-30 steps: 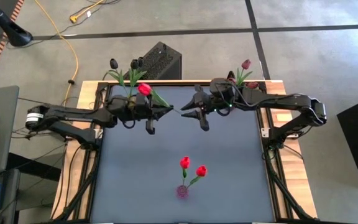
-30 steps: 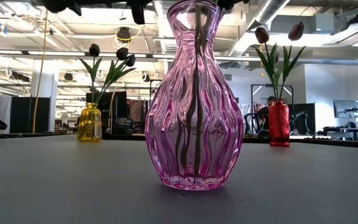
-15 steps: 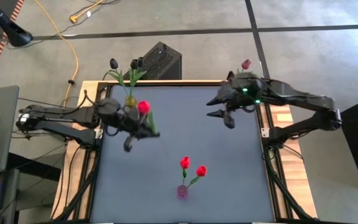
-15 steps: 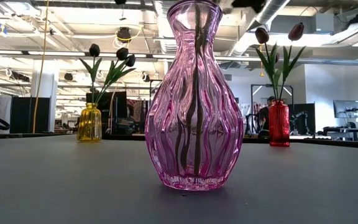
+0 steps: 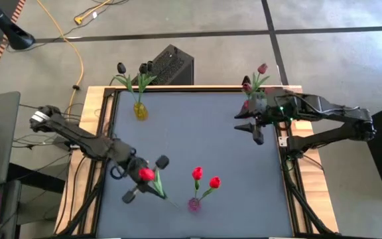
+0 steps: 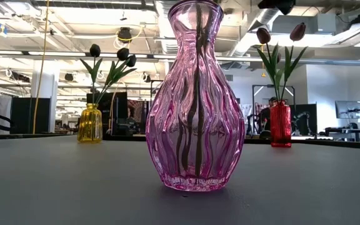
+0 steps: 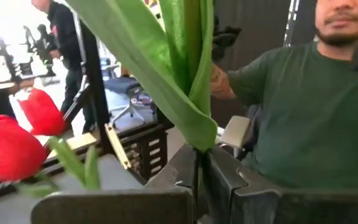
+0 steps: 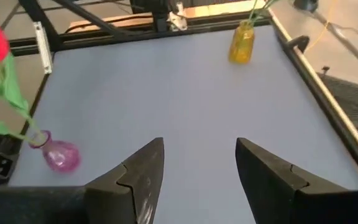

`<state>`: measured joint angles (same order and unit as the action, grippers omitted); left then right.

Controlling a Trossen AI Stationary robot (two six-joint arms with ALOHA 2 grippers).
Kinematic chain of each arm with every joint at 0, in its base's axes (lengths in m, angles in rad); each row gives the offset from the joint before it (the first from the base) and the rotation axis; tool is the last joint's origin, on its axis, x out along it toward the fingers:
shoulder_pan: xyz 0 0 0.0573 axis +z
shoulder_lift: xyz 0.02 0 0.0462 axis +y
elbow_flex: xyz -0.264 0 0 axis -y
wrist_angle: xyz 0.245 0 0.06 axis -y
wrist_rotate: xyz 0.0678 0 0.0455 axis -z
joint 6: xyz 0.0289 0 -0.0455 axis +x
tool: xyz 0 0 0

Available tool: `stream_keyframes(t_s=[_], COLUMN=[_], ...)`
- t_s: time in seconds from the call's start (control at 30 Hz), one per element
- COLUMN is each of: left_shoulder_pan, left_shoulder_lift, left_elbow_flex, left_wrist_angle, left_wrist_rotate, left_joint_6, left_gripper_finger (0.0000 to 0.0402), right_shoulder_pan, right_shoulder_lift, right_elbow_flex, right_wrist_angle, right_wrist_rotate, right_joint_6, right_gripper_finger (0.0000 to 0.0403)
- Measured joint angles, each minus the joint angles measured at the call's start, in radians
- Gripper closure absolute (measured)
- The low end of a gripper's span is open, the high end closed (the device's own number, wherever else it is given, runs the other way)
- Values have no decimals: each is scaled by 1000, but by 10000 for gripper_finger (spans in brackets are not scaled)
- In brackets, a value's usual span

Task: Sort flowers into vase by color
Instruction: Put the red flower into the violet vase

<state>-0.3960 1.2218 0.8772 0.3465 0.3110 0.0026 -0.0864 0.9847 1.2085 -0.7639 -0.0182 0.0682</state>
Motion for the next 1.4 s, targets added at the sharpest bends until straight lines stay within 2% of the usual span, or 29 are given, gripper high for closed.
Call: stream_keyframes(t_s=[0.13, 0.33, 0.73, 0.93, 1.4], left_shoulder_pan=[-11, 25, 49, 51, 54], left_shoulder_lift=[65, 105, 124, 184, 264], left_elbow_flex=[0, 0, 0, 1, 0], left_wrist_angle=[79, 88, 80, 132, 125], left_wrist_rotate=[-9, -82, -61, -57, -54], left_joint_6=[31, 36, 9, -3, -15], left_gripper_finger=[401, 401, 401, 401, 401], right_shoulder_pan=[17, 38, 47, 45, 47], right_shoulder_lift=[2, 18, 17, 17, 17], right_elbow_flex=[-17, -20, -20, -20, -19], right_wrist_angle=[2, 22, 43, 49, 49], right_wrist_rotate=[0, 1, 2, 3, 5], right_joint_6=[11, 13, 3, 0, 3], right_gripper_finger=[179, 179, 179, 179, 179])
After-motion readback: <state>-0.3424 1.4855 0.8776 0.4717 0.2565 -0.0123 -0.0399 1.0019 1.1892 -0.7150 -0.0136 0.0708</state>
